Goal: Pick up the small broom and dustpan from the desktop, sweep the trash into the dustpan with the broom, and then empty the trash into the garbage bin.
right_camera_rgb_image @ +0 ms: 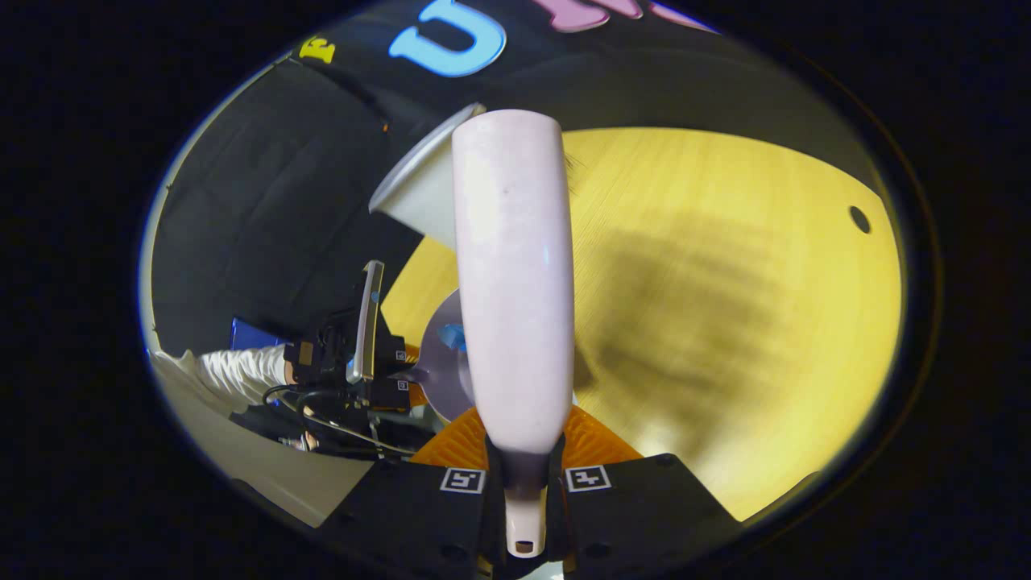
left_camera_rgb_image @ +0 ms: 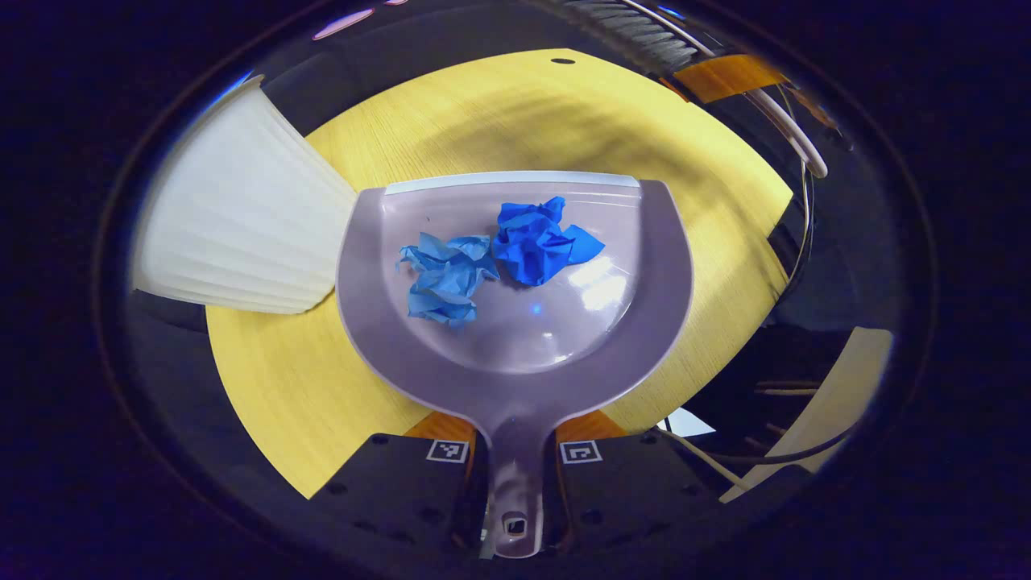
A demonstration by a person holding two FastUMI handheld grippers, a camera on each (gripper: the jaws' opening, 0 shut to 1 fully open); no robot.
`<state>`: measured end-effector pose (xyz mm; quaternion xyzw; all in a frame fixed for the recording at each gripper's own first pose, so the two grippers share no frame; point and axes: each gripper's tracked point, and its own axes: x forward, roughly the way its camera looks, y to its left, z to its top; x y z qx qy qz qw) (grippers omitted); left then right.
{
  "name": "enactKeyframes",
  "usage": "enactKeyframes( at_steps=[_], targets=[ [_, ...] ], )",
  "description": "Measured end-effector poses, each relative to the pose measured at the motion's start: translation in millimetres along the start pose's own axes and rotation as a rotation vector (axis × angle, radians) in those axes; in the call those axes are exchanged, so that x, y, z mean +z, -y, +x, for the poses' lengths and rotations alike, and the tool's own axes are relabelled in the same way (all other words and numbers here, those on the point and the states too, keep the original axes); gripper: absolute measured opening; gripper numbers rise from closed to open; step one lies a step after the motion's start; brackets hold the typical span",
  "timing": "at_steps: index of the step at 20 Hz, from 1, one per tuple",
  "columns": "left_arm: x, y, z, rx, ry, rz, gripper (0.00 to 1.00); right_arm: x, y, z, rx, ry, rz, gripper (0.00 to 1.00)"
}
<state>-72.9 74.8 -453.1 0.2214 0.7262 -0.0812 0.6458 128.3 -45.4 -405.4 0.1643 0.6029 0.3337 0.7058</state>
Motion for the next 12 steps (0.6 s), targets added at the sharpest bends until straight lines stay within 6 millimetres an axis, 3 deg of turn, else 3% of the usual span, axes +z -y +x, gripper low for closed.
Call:
enactKeyframes(
  at_steps=[2, 7, 10, 12],
  targets=[
    [9.0, 0.6, -17.0, 0.011, 0.073, 0.024, 0.25, -1.3, 8.8, -22.9, -0.008, 0.117, 0.05, 0.21],
    [40.1, -6.1, -75.6, 0.063, 0.26, 0.043, 0.25, -24.1, 24.5, -46.5, -0.067, 0.331, 0.14, 0.21],
    [58.4, -42.5, -126.6, 0.151, 0.327, 0.037, 0.25, -45.3, 29.5, -39.3, -0.063, 0.386, 0.145, 0.21],
    [66.7, -75.0, -156.0, 0.225, 0.353, 0.018, 0.25, -42.1, 25.9, -54.3, -0.056, 0.397, 0.156, 0.21]
  ],
)
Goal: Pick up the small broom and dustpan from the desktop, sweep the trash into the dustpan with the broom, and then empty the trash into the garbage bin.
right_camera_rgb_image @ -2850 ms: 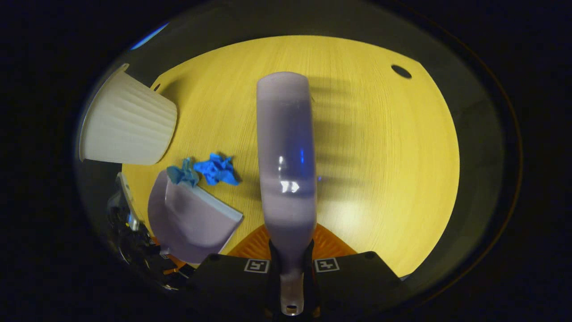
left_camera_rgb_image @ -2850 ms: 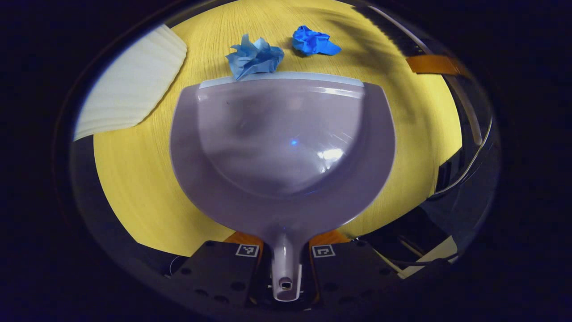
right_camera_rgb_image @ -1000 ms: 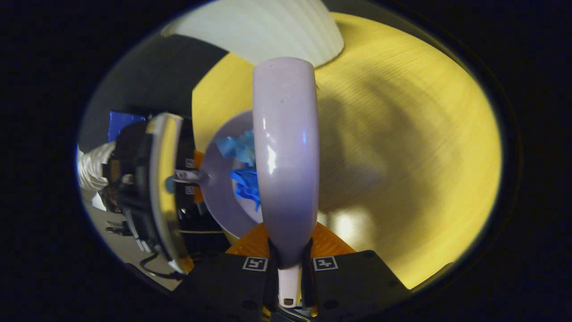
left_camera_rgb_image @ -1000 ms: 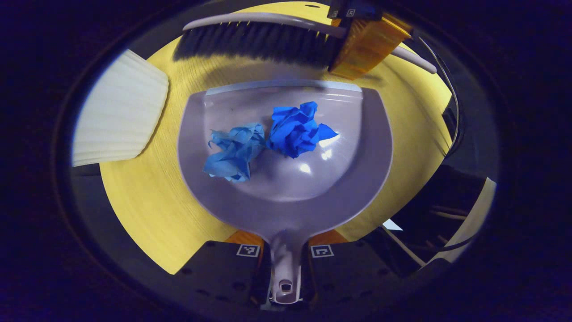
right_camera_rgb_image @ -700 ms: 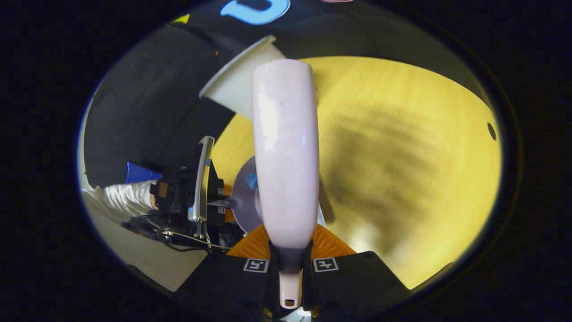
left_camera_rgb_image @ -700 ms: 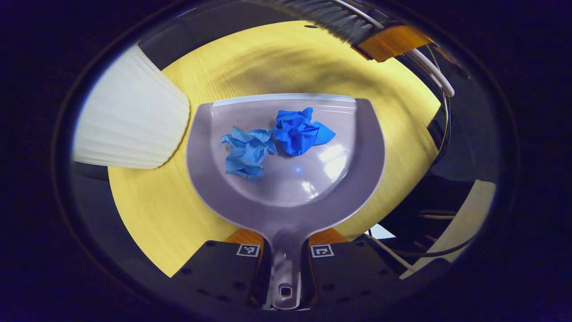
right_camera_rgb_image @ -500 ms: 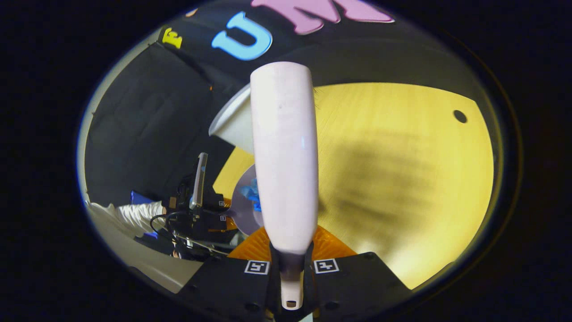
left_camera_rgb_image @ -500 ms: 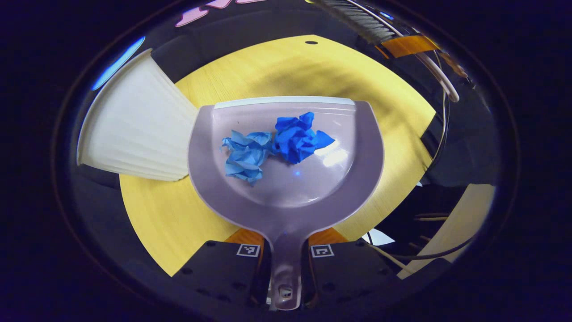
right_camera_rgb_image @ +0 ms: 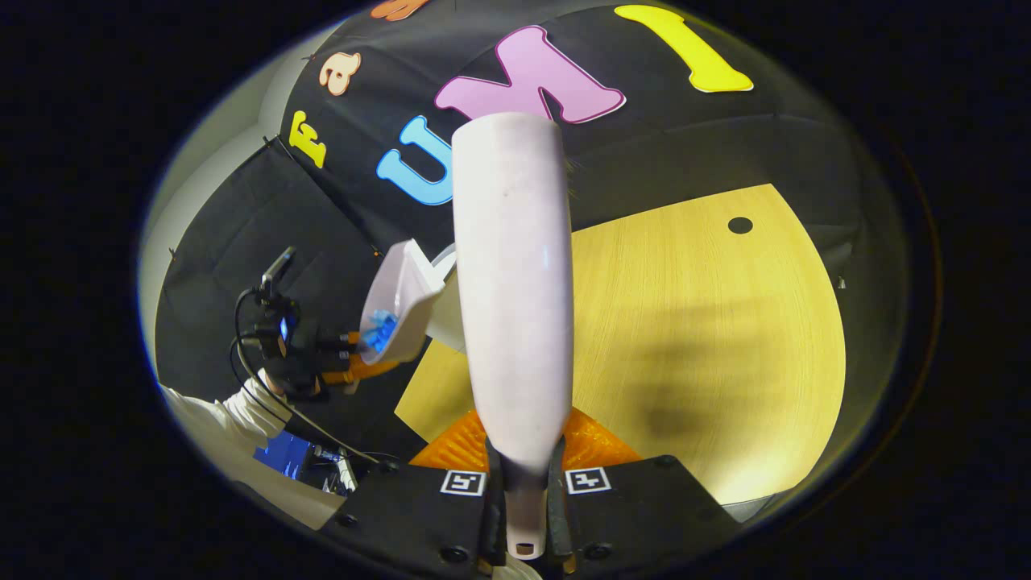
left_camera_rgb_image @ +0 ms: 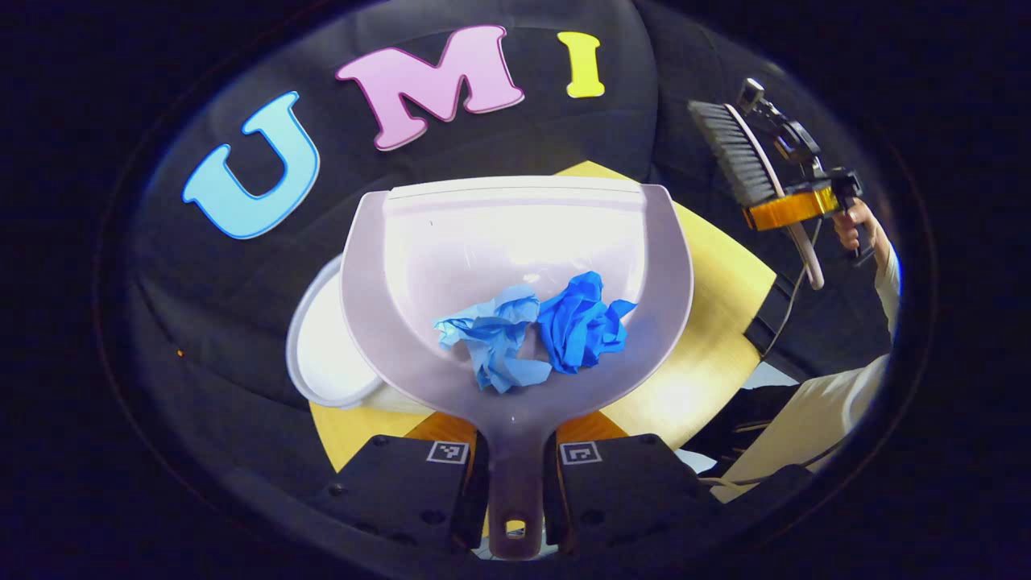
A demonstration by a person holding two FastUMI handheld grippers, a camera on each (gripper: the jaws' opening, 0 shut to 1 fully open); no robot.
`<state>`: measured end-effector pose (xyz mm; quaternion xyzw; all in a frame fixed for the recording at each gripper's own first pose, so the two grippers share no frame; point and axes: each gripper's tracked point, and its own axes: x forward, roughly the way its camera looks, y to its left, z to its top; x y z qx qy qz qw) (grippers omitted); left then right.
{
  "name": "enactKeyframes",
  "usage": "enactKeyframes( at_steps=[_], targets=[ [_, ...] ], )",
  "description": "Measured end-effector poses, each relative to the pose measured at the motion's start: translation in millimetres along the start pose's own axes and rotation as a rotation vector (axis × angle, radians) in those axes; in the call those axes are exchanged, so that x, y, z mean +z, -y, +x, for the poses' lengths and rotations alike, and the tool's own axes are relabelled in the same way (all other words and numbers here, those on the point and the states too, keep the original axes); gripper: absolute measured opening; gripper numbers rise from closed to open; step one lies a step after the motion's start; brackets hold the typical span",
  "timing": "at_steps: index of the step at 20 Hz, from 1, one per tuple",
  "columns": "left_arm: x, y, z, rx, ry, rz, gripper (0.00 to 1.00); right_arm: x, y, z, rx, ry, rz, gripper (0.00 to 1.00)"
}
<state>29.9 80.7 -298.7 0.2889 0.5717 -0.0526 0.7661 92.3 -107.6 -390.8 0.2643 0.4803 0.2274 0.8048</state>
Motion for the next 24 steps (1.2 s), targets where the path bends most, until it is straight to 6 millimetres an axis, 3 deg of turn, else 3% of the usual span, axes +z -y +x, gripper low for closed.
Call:
enactKeyframes(
  at_steps=[3, 7, 9, 16, 20, 24],
  targets=[
    [5.4, -71.7, -11.0, 0.157, -0.026, 0.008, 0.25, 0.4, 4.8, -5.7, -0.02, 0.019, 0.002, 0.22],
    [-13.6, -148.6, -14.1, 0.351, -0.183, 0.079, 0.24, -12.2, 11.9, -1.8, -0.031, -0.004, 0.017, 0.22],
    [-28.4, -157.6, -11.5, 0.413, -0.282, 0.137, 0.24, -17.5, 12.2, -1.7, -0.03, -0.016, 0.015, 0.22],
    [-28.7, -185.8, -39.3, 0.637, -0.585, 0.541, 0.25, -41.7, 12.9, -4.3, -0.027, -0.061, 0.035, 0.21],
    [-19.9, -197.0, -47.4, 0.775, -0.667, 0.845, 0.27, -44.6, 10.0, -3.7, -0.022, -0.074, 0.036, 0.21],
    [-13.3, -199.6, -50.8, 0.893, -0.64, 0.999, 0.25, -50.6, 6.5, -0.6, -0.027, -0.1, 0.021, 0.21]
  ],
)
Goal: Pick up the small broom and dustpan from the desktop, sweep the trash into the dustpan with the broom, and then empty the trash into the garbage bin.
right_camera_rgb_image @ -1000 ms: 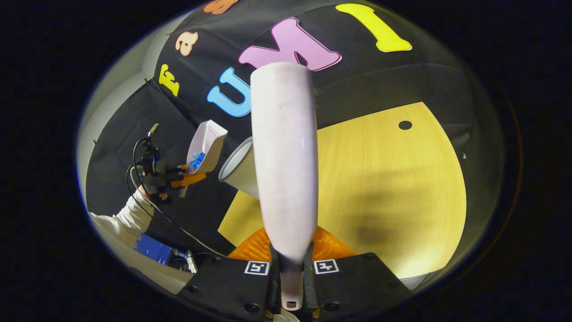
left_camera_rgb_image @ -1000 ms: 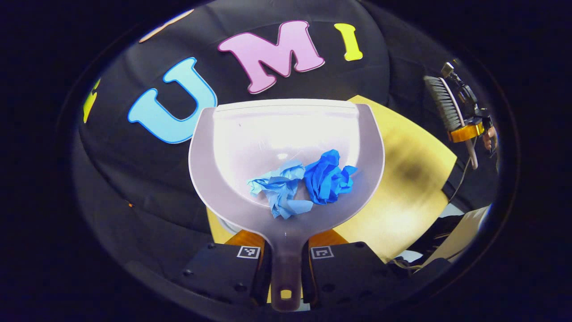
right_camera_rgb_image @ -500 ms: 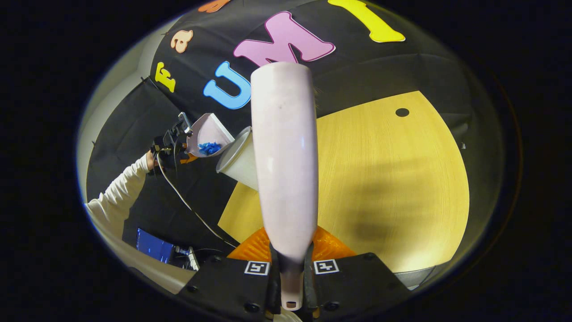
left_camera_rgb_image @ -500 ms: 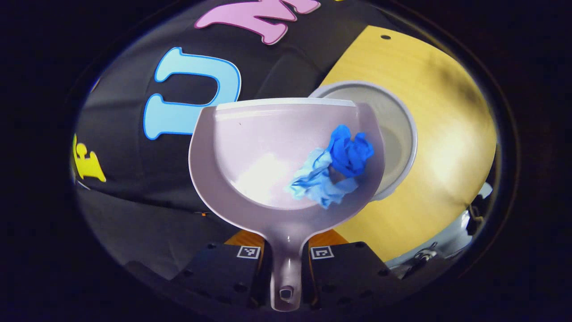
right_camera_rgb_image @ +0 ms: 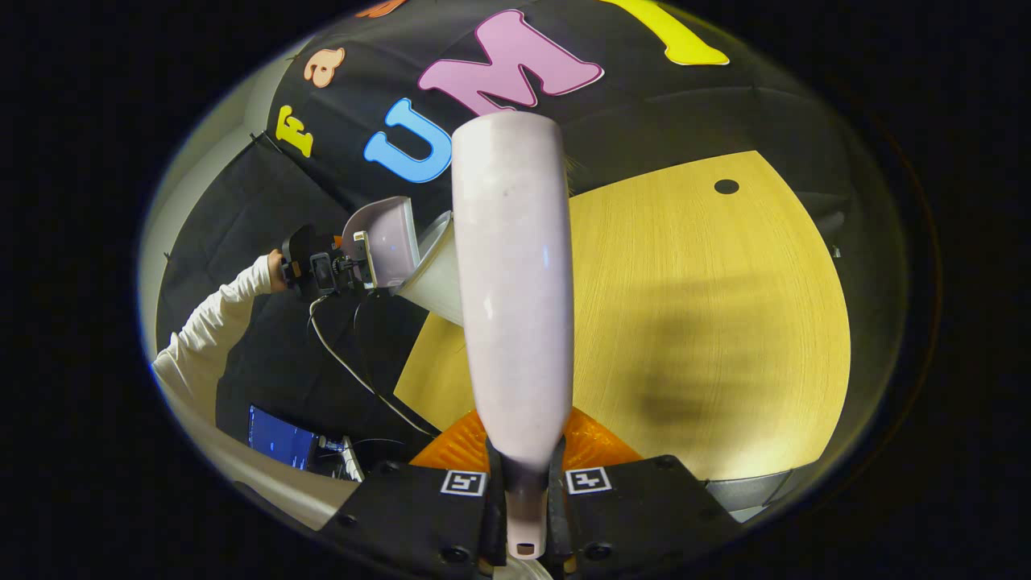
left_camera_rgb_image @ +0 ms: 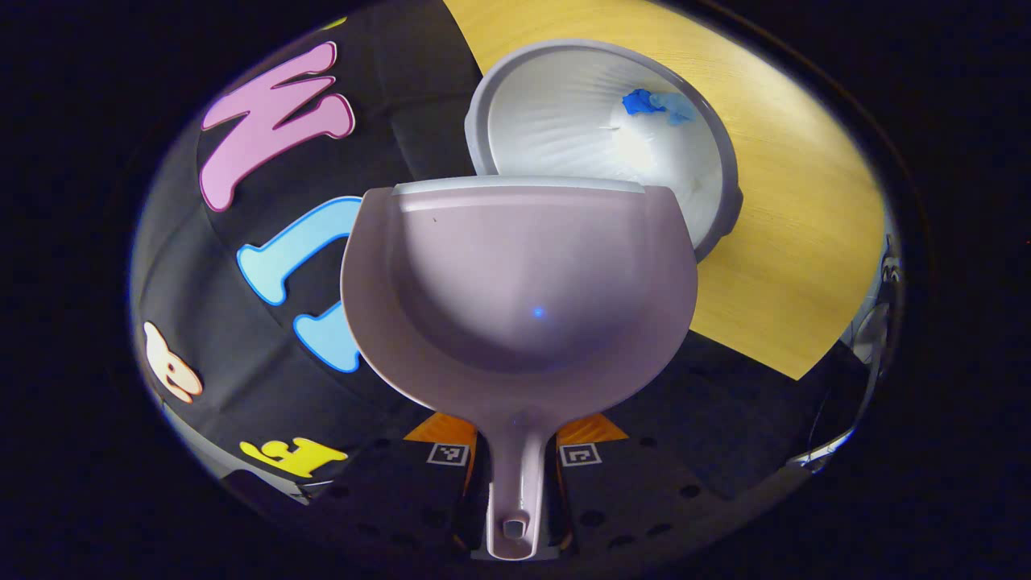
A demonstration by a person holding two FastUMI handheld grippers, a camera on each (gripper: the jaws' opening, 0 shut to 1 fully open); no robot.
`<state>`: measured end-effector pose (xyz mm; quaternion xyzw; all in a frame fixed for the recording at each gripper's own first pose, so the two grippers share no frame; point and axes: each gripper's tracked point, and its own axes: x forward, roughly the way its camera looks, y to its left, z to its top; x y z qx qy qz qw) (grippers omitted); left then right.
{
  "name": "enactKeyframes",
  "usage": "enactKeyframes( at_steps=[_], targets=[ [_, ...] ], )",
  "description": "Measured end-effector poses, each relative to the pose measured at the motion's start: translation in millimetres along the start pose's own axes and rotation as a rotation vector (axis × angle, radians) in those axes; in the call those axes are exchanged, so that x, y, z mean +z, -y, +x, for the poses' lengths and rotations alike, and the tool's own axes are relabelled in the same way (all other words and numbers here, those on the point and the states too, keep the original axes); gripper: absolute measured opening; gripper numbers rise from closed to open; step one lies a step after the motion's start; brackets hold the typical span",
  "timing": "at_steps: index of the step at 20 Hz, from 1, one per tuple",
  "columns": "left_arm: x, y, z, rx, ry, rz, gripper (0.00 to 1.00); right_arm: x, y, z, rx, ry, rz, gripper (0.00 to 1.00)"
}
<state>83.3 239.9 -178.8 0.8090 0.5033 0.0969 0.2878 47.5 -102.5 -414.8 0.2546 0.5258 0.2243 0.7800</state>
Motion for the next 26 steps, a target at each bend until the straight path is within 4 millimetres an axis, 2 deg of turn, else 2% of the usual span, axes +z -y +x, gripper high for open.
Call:
enactKeyframes(
  at_steps=[2, 5, 9, 12, 14, 15, 17, 18, 19, 21, 22, 23, 26],
  targets=[
    [0.2, 1.4, 1.6, 0.054, 0.024, -0.024, 0.25, -3.9, -2.8, 1.0, -0.003, -0.016, -0.011, 0.21],
    [9.4, 7.7, 0.2, 0.068, 0.105, -0.178, 0.24, -3.3, -12.6, 2.7, 0.004, -0.014, -0.014, 0.22],
    [37.9, 14.7, -6.0, -0.019, 0.286, -0.551, 0.24, 8.6, -30.2, 0.4, -0.004, 0.032, -0.008, 0.21],
    [68.4, 13.1, -31.8, -0.102, 0.489, -0.853, 0.24, 21.7, -41.2, -10.1, -0.056, 0.071, -0.048, 0.21],
    [102.5, 14.7, -38.5, -0.186, 0.634, -1.014, 0.24, 32.8, -53.4, -18.8, -0.066, 0.098, -0.053, 0.21],
    [109.8, 17.1, -40.1, -0.235, 0.675, -1.075, 0.24, 39.1, -56.2, -22.4, -0.083, 0.116, -0.053, 0.21],
    [138.2, 36.8, -31.8, -0.306, 0.734, -1.154, 0.25, 52.0, -56.6, -27.7, -0.151, 0.153, -0.073, 0.21],
    [152.3, 50.0, -19.1, -0.358, 0.734, -1.188, 0.24, 58.6, -56.1, -29.8, -0.197, 0.174, -0.096, 0.21],
    [153.3, 62.5, -29.3, -0.43, 0.732, -1.224, 0.24, 63.0, -56.3, -30.6, -0.235, 0.191, -0.113, 0.21],
    [179.5, 101.4, -34.0, -0.632, 0.701, -1.31, 0.24, 60.9, -56.5, -24.8, -0.293, 0.186, -0.118, 0.21],
    [194.7, 120.9, -39.7, -0.722, 0.684, -1.348, 0.24, 56.2, -53.2, -20.8, -0.323, 0.174, -0.105, 0.21],
    [207.1, 128.0, -52.8, -0.795, 0.689, -1.378, 0.24, 43.9, -45.1, -14.1, -0.355, 0.138, -0.08, 0.21],
    [268.5, 172.5, -73.6, -1.061, 0.652, -1.399, 0.24, -11.7, -13.1, 9.7, -0.461, -0.023, 0.031, 0.22]
  ],
)
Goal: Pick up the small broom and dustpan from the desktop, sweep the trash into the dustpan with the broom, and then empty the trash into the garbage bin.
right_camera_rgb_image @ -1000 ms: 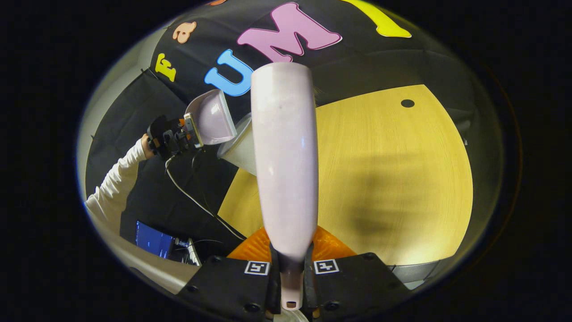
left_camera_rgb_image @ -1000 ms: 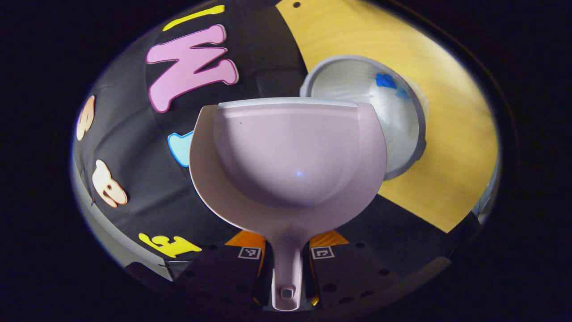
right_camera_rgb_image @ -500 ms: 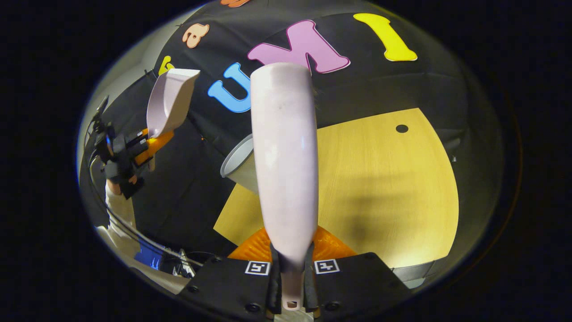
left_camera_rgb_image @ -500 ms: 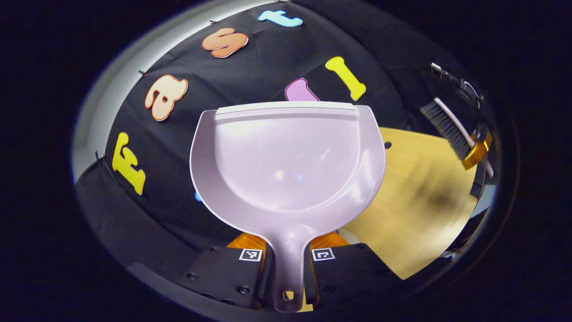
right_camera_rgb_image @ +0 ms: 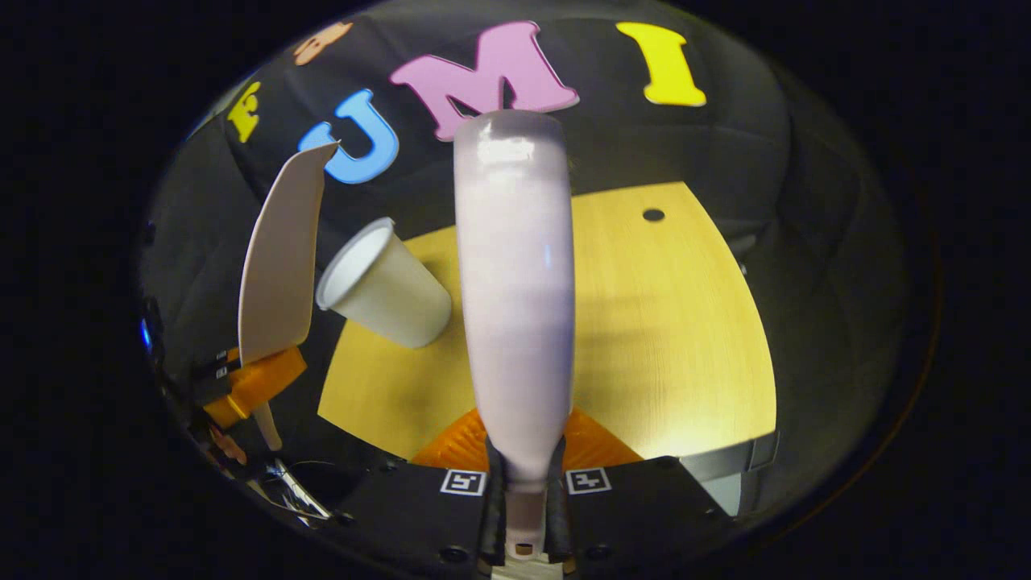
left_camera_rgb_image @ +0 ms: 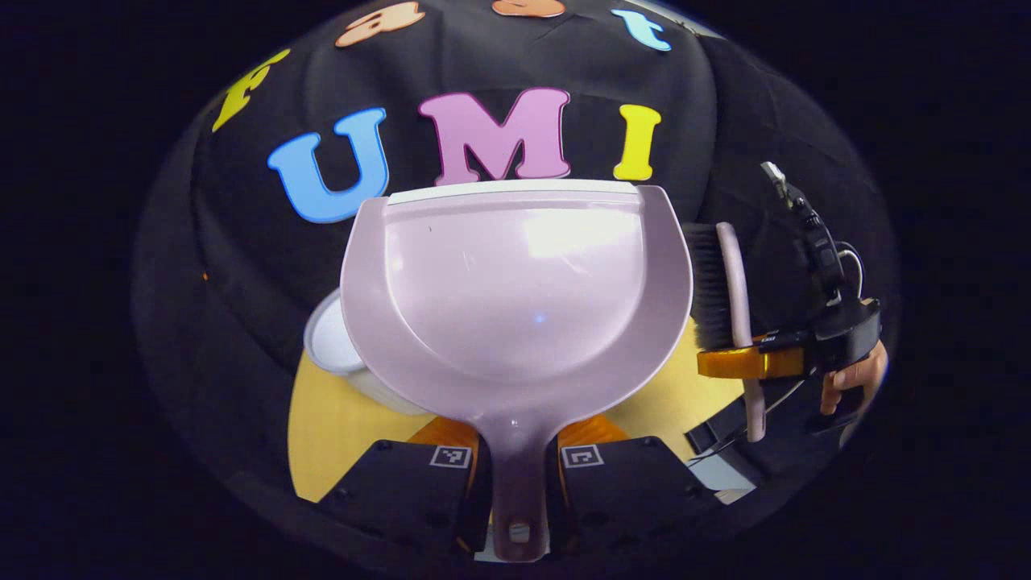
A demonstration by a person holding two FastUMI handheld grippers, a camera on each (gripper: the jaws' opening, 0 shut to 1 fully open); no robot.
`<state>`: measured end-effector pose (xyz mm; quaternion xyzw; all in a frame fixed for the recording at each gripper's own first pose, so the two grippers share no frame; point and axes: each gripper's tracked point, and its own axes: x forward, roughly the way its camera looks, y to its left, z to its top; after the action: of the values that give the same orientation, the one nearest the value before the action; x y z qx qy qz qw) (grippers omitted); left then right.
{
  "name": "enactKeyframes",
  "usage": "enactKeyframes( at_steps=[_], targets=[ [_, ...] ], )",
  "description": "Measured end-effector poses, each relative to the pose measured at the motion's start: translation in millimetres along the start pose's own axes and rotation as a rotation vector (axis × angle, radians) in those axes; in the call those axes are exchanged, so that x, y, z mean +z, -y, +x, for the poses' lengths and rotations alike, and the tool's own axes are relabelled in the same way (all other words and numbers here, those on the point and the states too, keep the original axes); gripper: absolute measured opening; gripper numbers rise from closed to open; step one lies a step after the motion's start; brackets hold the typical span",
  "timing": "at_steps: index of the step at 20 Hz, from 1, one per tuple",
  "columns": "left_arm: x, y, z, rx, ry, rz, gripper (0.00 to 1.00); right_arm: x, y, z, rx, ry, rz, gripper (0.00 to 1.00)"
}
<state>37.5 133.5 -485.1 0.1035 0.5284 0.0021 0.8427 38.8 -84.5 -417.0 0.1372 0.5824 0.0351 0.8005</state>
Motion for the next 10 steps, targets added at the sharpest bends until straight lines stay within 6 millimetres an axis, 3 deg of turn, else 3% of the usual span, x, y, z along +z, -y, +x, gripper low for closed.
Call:
enactKeyframes(
  at_steps=[2, 4, 5, 6, 10],
  targets=[
    [-24.3, 18.0, 35.0, -0.025, -0.117, -0.087, 0.25, -29.2, 12.7, 27.9, -0.069, -0.116, -0.003, 0.22],
    [-62.7, 30.8, 66.1, -0.046, -0.24, -0.145, 0.25, -56.6, 17.9, 53.0, -0.113, -0.213, 0.018, 0.22],
    [-74.1, 39.6, 69.8, -0.093, -0.294, -0.18, 0.24, -66.6, 20.1, 65.2, -0.126, -0.243, 0.027, 0.22],
    [-79.4, 34.9, 74.7, -0.127, -0.352, -0.223, 0.24, -70.7, 22.0, 73.6, -0.149, -0.273, 0.031, 0.22],
    [-68.7, 16.5, 59.1, -0.062, -0.488, -0.232, 0.25, -109.3, 35.5, 120.9, -0.184, -0.419, 0.046, 0.22]
  ],
)
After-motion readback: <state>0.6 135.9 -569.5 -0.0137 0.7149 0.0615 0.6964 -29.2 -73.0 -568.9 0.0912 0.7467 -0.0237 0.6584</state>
